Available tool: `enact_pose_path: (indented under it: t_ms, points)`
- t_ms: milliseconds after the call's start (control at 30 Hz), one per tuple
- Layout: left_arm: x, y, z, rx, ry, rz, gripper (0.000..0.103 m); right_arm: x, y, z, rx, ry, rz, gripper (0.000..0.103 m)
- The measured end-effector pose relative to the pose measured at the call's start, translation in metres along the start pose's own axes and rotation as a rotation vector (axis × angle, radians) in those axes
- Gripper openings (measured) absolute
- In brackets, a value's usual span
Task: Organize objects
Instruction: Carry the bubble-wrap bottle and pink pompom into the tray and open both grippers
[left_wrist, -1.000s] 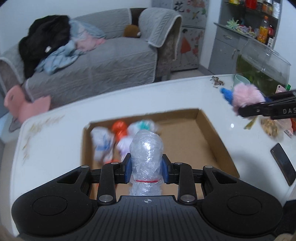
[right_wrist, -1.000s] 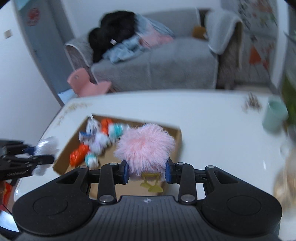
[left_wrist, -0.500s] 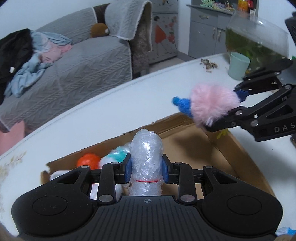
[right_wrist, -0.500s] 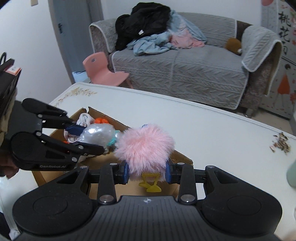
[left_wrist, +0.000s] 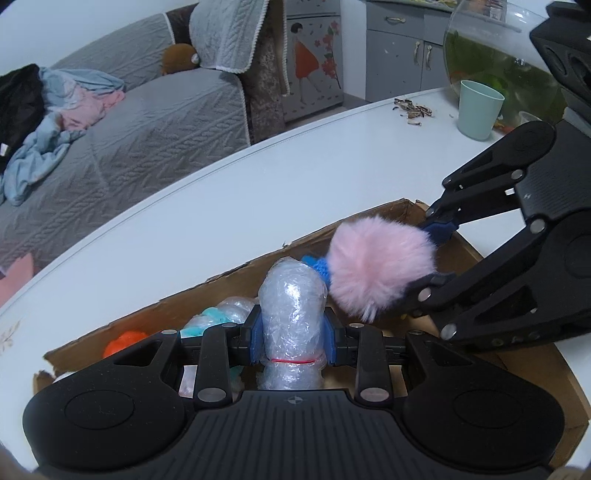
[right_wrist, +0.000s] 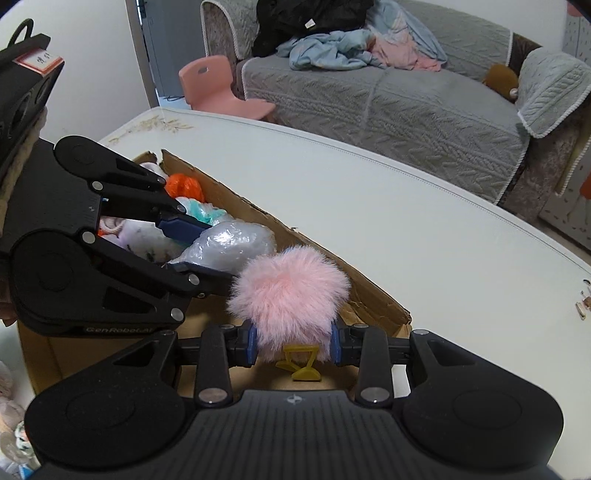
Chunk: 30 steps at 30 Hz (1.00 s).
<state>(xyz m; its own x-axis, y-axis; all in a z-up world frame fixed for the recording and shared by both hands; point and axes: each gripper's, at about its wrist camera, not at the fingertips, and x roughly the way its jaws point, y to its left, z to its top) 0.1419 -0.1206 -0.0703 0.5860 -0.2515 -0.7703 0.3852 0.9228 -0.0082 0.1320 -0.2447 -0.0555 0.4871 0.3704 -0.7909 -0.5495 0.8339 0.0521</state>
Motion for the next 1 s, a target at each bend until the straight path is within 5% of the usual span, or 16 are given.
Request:
enact_pose_path:
  t_ms: [267,433,1000]
  points:
    - [0.009,0.003,0.004,-0.042,0.015,-0.014,0.042,-0.003,0.002,-0.007,-0.002,0.041,-0.006,0.033]
    - [0.007,0.009,0.003,-0.065,0.030,0.011,0.061,-0.009,0.005,-0.008,-0.001,0.055,-0.023,0.034]
    - [-0.010,0.016,0.001,-0.106,0.034,0.018,0.085,-0.037,0.005,-0.009,-0.025,0.053,-0.048,0.057]
